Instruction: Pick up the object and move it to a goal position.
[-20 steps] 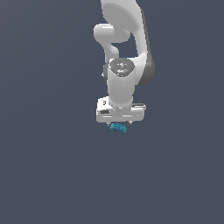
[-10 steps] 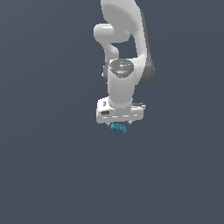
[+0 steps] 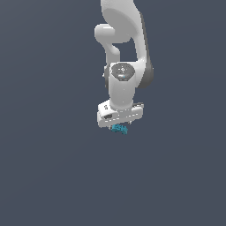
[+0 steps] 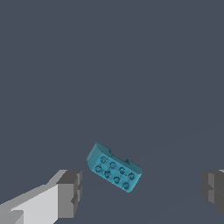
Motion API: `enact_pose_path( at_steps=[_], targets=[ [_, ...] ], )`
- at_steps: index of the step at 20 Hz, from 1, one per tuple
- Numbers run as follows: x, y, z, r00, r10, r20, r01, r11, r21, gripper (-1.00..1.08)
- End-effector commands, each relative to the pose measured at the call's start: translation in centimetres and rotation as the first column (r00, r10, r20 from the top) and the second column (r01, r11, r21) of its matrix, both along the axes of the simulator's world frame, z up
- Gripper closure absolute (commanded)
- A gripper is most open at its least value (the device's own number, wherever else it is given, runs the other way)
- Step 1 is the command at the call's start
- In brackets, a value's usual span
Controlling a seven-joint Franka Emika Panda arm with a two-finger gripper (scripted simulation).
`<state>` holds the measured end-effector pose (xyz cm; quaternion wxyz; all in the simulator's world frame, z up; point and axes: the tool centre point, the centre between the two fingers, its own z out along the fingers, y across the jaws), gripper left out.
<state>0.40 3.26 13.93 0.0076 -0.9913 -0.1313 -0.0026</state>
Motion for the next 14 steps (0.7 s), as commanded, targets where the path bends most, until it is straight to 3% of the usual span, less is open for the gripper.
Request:
enact_pose_path(
  at_steps=[1,7,14],
  targets=[
    [-0.3,0.0,-0.5,0.998,0.067,0.0,-0.067,0.998,-0.003,-0.92],
    [-1.0,-0.1,-1.7,0.971,0.24,-0.001,-0.24,0.971,-0.01,-0.92],
    [-1.9,-0.1,-3.1,0.902,0.432,-0.003,-0.432,0.902,-0.015,-0.92]
  ],
)
